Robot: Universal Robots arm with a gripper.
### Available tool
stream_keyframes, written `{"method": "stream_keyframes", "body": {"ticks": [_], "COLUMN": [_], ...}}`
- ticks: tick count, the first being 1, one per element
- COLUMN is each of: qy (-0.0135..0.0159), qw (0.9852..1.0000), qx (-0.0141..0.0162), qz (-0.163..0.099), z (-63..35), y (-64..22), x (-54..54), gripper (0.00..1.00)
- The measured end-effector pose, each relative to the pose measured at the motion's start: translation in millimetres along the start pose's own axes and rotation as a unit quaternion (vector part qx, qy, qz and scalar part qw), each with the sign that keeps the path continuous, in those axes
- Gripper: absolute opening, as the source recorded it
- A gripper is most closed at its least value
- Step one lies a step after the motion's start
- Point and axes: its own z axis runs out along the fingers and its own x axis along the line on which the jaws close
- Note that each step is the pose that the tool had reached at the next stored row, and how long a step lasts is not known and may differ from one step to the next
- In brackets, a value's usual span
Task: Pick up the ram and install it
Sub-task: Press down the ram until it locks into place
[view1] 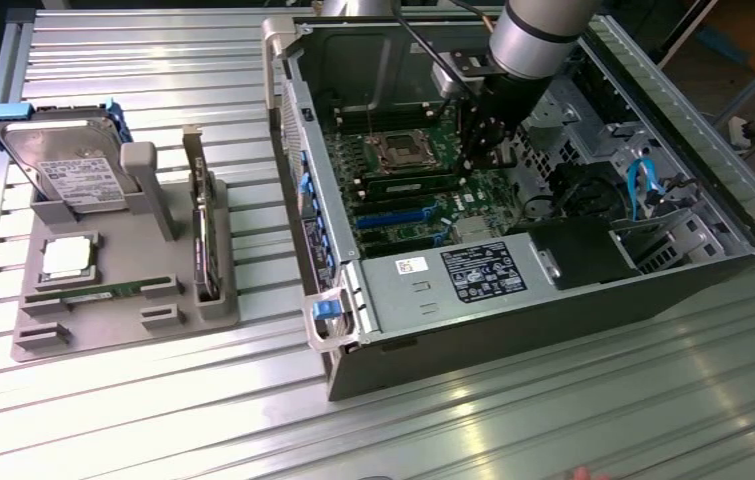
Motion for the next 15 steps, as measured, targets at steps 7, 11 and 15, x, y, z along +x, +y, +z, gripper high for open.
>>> {"method": "stream_keyframes", "body": {"ticks": [7, 11, 15], "qy": [0.0001, 0.0, -0.0005], "qw": [1.0, 1.0, 1.0], "qx": [0.0, 0.0, 0.0001], "qz": [0.0, 0.0, 0.0], "z": [0.2, 0.4, -0.8], "y": [0.0, 0.0, 0.0], "x": [0.0, 0.0, -0.1], "gripper": [0.11, 0.11, 0.11]}}
